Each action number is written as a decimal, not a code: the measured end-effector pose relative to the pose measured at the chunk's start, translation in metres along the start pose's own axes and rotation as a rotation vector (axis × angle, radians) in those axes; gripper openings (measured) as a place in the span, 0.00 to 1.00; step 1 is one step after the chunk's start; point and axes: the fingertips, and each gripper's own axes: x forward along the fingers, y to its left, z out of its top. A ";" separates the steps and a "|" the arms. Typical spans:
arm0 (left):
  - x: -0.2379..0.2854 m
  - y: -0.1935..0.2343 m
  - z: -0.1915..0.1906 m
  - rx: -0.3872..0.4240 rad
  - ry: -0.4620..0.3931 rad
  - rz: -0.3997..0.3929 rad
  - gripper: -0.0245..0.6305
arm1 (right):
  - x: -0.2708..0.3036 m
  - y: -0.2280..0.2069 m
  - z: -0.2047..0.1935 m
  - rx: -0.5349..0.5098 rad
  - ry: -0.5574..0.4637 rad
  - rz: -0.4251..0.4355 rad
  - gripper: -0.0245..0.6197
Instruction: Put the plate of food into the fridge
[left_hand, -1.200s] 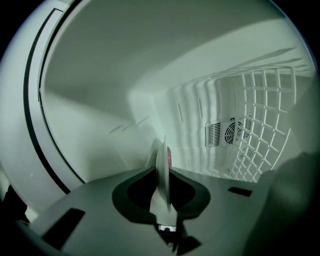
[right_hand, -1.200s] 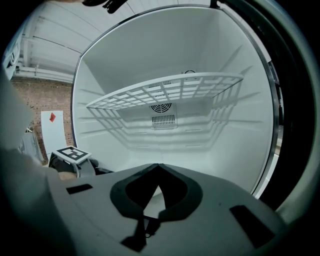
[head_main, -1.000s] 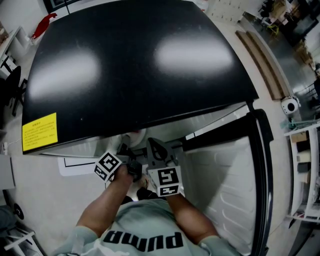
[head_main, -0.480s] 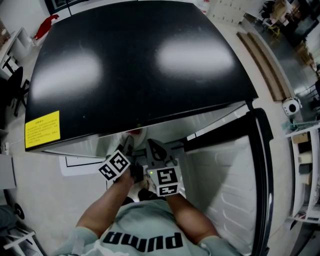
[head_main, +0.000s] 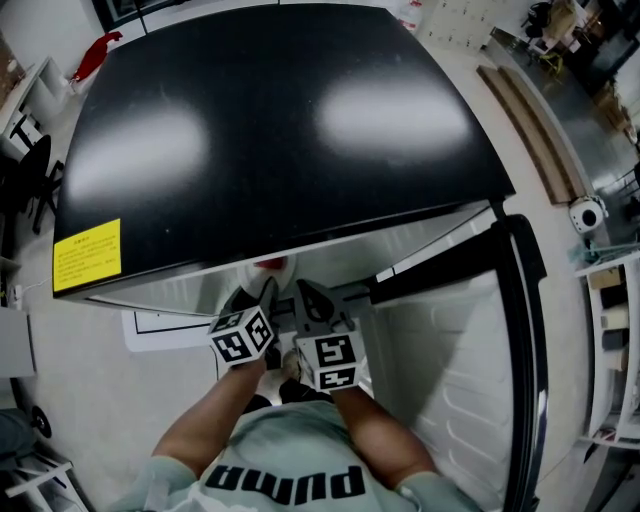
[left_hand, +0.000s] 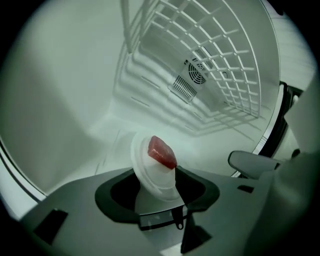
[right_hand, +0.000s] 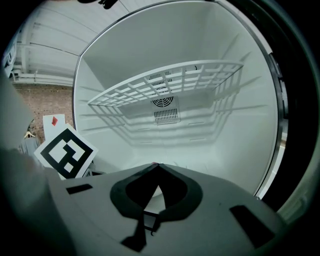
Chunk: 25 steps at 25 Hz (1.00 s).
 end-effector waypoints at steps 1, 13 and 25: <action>0.000 0.000 -0.001 0.036 0.005 0.008 0.34 | 0.000 0.000 -0.001 0.003 0.000 0.001 0.05; -0.004 0.000 -0.003 0.315 0.028 0.078 0.39 | 0.002 0.004 -0.005 0.042 0.003 0.009 0.05; -0.013 0.016 0.002 0.166 -0.005 0.068 0.45 | 0.007 0.010 -0.009 0.066 0.015 0.022 0.05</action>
